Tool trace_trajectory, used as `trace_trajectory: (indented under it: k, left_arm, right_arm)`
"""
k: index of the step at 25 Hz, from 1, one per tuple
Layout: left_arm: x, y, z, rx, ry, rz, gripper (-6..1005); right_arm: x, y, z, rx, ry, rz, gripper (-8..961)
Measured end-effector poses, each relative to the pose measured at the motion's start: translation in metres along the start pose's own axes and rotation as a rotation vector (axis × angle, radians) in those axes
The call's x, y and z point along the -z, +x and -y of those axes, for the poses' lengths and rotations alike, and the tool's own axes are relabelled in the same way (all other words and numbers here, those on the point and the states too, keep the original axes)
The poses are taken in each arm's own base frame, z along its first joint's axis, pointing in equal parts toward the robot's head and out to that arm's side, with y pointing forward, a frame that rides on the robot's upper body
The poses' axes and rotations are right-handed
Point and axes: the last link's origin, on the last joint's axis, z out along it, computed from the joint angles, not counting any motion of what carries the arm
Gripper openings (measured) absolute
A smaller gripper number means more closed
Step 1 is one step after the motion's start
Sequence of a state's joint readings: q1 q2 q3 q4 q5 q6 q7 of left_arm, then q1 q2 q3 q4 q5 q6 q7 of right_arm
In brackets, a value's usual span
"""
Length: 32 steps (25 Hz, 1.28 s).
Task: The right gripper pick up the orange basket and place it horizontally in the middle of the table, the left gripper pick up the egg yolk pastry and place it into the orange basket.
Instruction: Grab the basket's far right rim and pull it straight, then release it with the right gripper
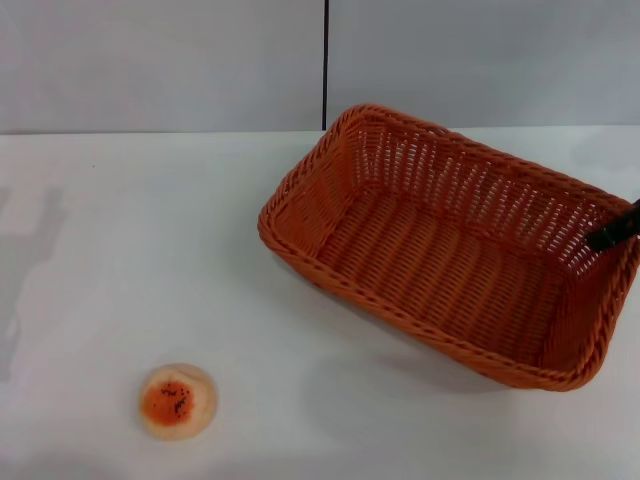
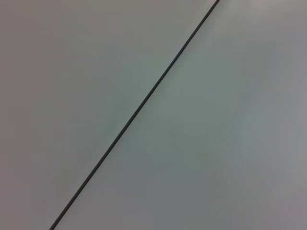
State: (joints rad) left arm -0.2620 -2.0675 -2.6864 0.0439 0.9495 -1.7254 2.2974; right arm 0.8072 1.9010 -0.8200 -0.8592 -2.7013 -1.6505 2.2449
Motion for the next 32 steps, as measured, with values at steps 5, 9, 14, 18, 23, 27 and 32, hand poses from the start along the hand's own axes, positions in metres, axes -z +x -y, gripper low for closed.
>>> trace_trajectory:
  k: [5,9,14,18,23,27,32]
  left_arm:
    - [-0.001,-0.001,0.0,0.001,0.003,0.004,816]
    - [-0.003,-0.002,0.001,0.001,0.006,0.009,816]
    - [-0.005,-0.004,0.001,0.003,0.011,0.017,815]
    - [-0.006,-0.004,0.002,0.003,0.014,0.019,815]
    - [-0.007,-0.004,0.003,0.001,0.017,0.02,814]
    - [-0.008,-0.004,0.003,0.0,0.017,0.02,814]
    - [-0.008,-0.004,0.004,0.009,0.025,0.024,813]
  right_arm:
    - [-0.008,0.0,-0.003,0.019,0.019,-0.03,756]
    - [-0.009,-0.001,-0.005,0.042,0.028,-0.027,629]
    - [-0.009,-0.004,-0.004,0.047,0.036,-0.018,480]
    - [-0.009,-0.005,-0.004,0.049,0.038,-0.012,392]
    - [-0.009,-0.007,-0.004,0.051,0.043,-0.005,285]
    - [-0.005,-0.01,-0.005,0.056,0.048,0.038,209]
    - [0.005,-0.014,-0.013,0.086,-0.001,0.154,190]
